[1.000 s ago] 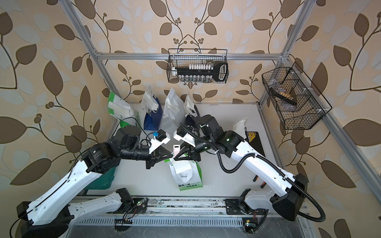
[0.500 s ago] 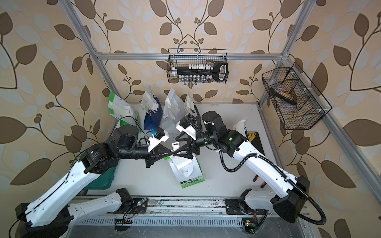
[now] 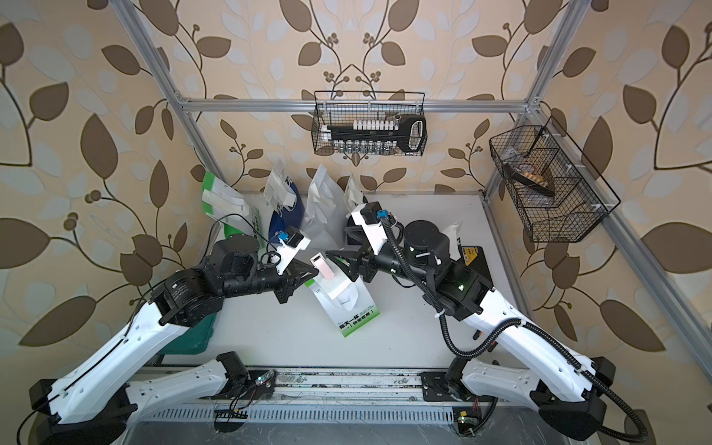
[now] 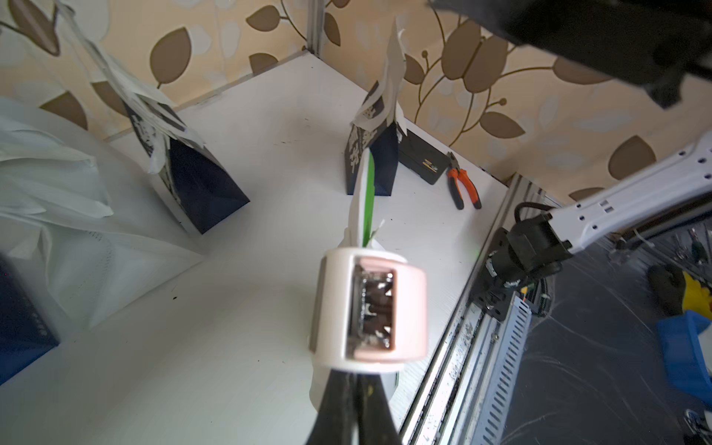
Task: Staple the receipts to the bags
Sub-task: Staple the receipt to the takeout bag, then pick up the stapler from the takeout bag.
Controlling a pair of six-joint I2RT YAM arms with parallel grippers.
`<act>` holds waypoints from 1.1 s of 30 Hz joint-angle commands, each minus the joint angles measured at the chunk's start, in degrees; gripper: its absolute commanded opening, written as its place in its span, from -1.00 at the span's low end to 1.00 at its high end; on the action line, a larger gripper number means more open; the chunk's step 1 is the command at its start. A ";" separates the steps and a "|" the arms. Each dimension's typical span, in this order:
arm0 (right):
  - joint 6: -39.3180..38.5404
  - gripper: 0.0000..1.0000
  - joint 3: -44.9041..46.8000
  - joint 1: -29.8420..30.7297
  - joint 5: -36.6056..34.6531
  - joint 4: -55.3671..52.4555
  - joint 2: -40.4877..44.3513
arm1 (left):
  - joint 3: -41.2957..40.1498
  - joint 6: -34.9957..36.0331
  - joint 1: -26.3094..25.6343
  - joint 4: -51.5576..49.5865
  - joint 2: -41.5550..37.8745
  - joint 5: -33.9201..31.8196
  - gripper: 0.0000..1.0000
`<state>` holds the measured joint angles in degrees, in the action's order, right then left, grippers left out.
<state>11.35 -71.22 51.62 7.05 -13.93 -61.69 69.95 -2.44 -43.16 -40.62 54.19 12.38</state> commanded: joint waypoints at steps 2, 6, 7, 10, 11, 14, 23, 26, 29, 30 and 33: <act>1.24 0.51 2.14 5.08 -15.04 -0.61 -1.67 | 2.23 -5.75 -0.27 1.19 1.16 -6.11 -1.00; -1.31 0.47 1.61 8.85 -18.32 -0.54 -4.51 | 1.88 -6.22 -0.38 1.76 0.42 -4.26 -1.00; -1.41 0.47 1.65 9.24 -18.63 -0.14 -4.81 | 1.72 -6.19 -0.44 1.84 0.24 -3.98 -1.00; -1.51 0.42 1.36 9.55 -17.91 0.42 -6.08 | 1.85 -6.44 -0.45 1.19 0.21 -4.15 -1.00; -1.69 0.38 1.17 9.67 -17.95 0.27 -6.64 | 1.86 -6.51 -0.44 1.07 0.21 -4.09 -1.00; -1.75 0.32 0.65 9.81 -18.40 0.03 -8.03 | 1.85 -6.47 -0.54 0.96 0.12 -3.41 -1.00; -2.48 -0.07 -1.34 10.21 -18.78 -1.28 -11.30 | 2.67 -6.30 -0.61 0.81 -0.05 -2.41 -1.00; -2.57 -0.40 -1.74 10.34 -19.64 -1.28 -11.98 | 2.91 -6.37 -0.63 0.71 0.17 -1.56 -1.00; -2.48 -0.74 -1.90 10.69 -20.98 -0.28 -12.37 | 3.27 -6.63 -0.61 0.16 0.63 -1.72 -1.00; -2.48 -0.81 -1.76 10.77 -21.70 0.45 -12.36 | 3.39 -6.77 -0.62 -0.10 0.75 -1.64 -1.00; -1.96 -0.97 -1.76 10.96 -25.12 3.45 -12.53 | 3.79 -7.45 -0.61 -1.11 1.44 -2.29 -1.00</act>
<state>9.04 -71.22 62.24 -13.76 -14.46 -73.17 70.89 -9.15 -43.13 -43.09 55.66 8.08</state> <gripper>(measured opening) 0.200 0.047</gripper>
